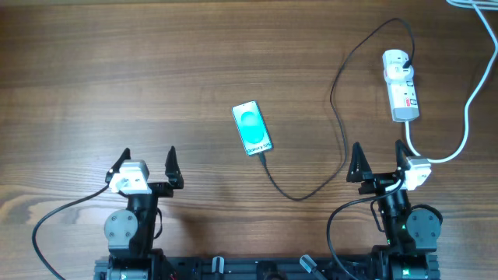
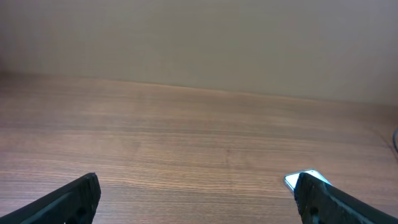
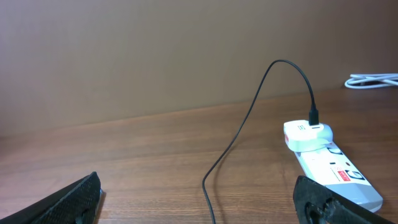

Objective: Plug charger to phone and switch on socket

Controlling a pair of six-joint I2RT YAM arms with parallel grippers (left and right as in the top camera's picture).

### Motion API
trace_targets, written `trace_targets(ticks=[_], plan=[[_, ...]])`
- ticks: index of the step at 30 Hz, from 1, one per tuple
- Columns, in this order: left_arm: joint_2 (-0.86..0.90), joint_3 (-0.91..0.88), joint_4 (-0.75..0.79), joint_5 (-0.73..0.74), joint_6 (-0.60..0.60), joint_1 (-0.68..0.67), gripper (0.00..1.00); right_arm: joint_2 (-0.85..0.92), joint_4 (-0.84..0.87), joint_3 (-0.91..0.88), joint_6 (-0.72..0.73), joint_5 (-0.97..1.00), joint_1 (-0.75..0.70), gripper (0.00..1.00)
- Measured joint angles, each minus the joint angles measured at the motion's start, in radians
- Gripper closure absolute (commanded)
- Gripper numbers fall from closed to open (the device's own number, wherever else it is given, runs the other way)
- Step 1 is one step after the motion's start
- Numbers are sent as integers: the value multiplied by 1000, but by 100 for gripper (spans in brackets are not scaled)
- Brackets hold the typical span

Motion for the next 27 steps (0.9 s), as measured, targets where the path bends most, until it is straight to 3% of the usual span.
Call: trace_targets(ticks=[14,22,27], plan=[[0,0,0,0,3,22,0,0,0,0,-8,11,0,0],[0,0,0,0,3,22,0,0,-4,0,-412,67,38,0],[0,0,0,0,3,22,0,0,-4,0,-470,68,36,1]])
